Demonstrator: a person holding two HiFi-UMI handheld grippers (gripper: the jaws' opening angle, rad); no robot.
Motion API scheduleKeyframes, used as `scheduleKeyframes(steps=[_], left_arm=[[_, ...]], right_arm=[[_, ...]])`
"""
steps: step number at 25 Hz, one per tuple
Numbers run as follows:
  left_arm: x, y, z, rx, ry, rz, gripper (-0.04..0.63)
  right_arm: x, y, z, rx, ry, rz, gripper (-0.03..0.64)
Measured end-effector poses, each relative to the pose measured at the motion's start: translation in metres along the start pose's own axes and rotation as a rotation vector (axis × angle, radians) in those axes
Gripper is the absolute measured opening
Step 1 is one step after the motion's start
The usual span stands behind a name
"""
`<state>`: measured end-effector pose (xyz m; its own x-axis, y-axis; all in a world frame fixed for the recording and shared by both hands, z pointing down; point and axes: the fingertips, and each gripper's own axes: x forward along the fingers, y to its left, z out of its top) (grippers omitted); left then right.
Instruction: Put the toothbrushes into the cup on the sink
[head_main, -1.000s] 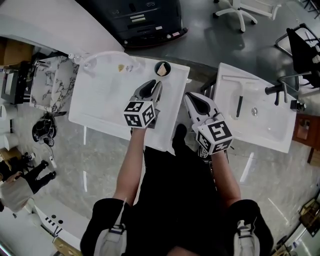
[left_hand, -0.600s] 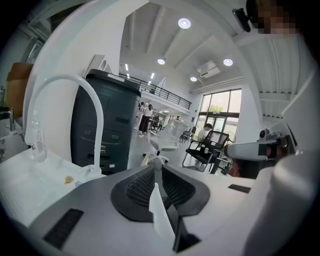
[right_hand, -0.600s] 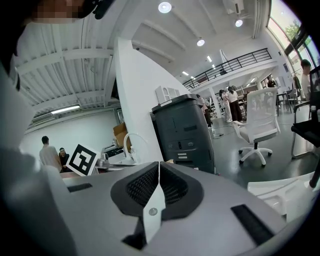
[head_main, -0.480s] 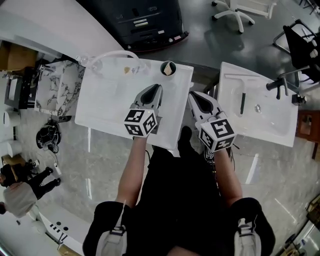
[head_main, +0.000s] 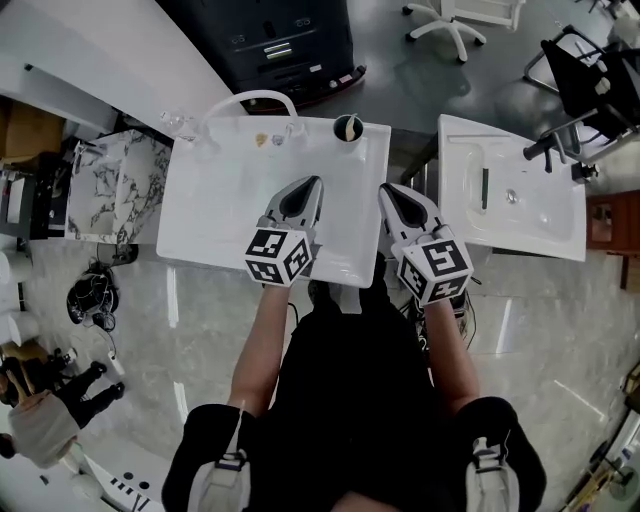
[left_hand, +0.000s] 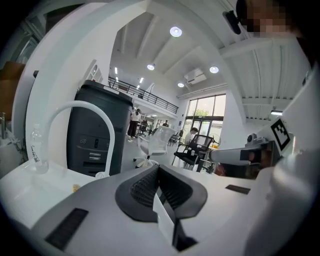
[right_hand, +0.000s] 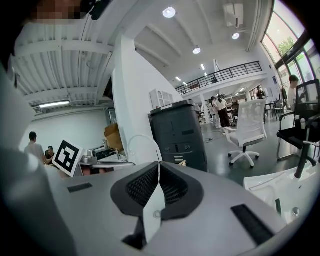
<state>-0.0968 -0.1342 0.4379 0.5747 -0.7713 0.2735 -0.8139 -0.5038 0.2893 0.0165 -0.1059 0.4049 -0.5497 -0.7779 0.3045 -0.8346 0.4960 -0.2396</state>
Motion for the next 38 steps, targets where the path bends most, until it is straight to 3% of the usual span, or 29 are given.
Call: scheduleKeyframes(steps=[6, 15, 23, 38], left_arm=[[-0.042, -0.009, 0.02, 0.047, -0.052, -0.061, 0.014], [-0.1, -0.016, 0.038, 0.048, -0.126, -0.116, 0.014], [-0.113, -0.013, 0.023, 0.049, -0.096, -0.142, 0.014], [-0.121, -0.015, 0.03, 0.058, -0.106, -0.158, 0.014]], right_arm=[[-0.015, 0.03, 0.002, -0.01, -0.04, -0.06, 0.032], [-0.035, 0.072, -0.006, -0.012, -0.086, -0.106, 0.032], [-0.042, 0.104, -0.011, -0.058, -0.116, -0.103, 0.031], [-0.036, 0.112, -0.005, -0.065, -0.132, -0.102, 0.031]])
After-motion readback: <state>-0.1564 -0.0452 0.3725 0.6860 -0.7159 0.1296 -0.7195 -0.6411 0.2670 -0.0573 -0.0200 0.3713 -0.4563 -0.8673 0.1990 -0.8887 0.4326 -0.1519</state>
